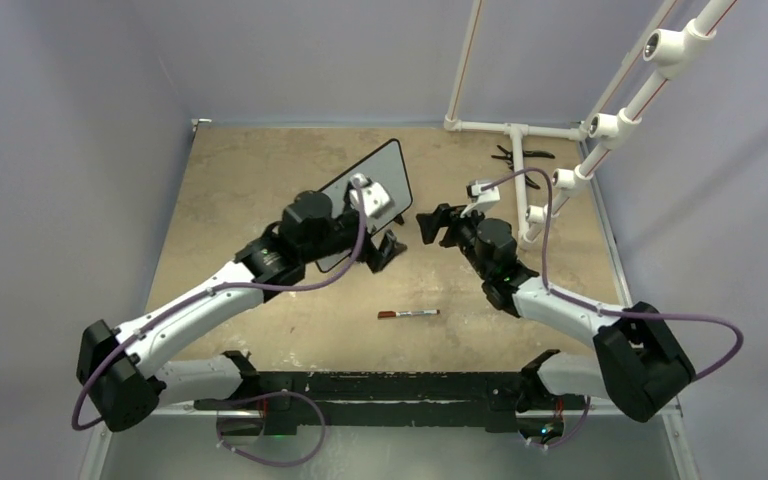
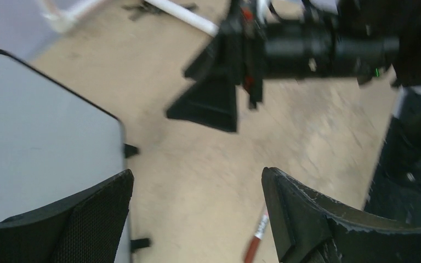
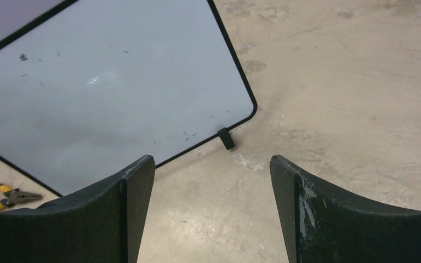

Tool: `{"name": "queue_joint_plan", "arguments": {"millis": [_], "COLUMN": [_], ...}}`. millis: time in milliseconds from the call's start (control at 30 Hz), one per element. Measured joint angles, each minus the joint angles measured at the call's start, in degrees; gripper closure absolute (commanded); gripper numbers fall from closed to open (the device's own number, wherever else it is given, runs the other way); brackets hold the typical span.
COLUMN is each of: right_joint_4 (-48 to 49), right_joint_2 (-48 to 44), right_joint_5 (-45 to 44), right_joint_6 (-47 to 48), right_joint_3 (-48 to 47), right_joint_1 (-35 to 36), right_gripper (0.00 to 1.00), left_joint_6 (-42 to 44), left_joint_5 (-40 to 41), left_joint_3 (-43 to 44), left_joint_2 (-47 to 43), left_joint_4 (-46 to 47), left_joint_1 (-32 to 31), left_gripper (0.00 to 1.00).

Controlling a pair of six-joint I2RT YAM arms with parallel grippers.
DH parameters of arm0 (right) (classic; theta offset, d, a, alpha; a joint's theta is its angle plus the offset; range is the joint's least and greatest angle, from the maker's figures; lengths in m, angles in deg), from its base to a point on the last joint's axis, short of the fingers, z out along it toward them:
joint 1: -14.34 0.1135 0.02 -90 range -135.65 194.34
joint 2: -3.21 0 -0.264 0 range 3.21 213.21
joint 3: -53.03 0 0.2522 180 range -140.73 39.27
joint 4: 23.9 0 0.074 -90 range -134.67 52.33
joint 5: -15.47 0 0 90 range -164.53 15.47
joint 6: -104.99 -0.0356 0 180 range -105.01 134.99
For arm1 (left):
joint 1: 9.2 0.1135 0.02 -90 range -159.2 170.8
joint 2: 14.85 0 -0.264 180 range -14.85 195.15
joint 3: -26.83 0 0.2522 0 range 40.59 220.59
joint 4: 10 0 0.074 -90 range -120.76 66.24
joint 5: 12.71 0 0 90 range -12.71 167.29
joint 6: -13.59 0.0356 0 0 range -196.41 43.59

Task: Write a sentence on the whiteboard
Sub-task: Pick up the whiteboard marker from the center of the board.

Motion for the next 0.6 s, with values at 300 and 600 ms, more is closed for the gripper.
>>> {"name": "queue_joint_plan", "arguments": {"millis": [300,600], "right_joint_4": [-3.61,-3.67], "right_joint_2": [-13.20,-24.65], "right_joint_5": [2.84,3.28], "right_joint_6": [0.07,0.17], "right_joint_3": [3.21,5.68], "right_joint_1": [-2.95,-3.45], "right_gripper": [0.10,0.10], "left_joint_6": [2.34,3.85], "left_joint_5": [-4.90,0.02], "left_joint_3": [-7.61,-9.05], "left_joint_2": [11.10,20.87], "left_joint_4": [-3.13,-4.57], "left_joint_1": [-9.22,-12.17], "left_gripper": [0.24,0.32]}}
